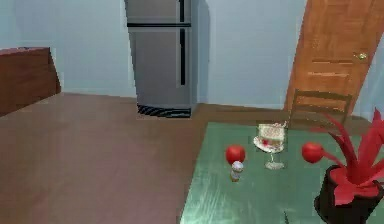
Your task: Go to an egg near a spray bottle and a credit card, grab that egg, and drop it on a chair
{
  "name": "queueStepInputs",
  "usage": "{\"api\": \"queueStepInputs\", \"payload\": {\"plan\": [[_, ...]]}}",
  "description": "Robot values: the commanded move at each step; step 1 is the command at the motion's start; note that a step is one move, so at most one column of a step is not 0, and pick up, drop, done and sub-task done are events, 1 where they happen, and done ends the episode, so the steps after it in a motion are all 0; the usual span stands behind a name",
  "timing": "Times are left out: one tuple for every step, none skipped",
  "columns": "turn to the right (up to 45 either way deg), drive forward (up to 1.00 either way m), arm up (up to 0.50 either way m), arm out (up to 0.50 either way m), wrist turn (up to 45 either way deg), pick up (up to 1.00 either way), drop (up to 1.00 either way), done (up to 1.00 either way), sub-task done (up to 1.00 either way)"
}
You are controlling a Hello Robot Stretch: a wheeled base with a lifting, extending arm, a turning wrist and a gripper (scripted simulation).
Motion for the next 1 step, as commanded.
{"api": "queueStepInputs", "payload": {"plan": [[45.0,0.0,0.0,0.0,0.0,0.0,0.0,0.0,0.0]]}}
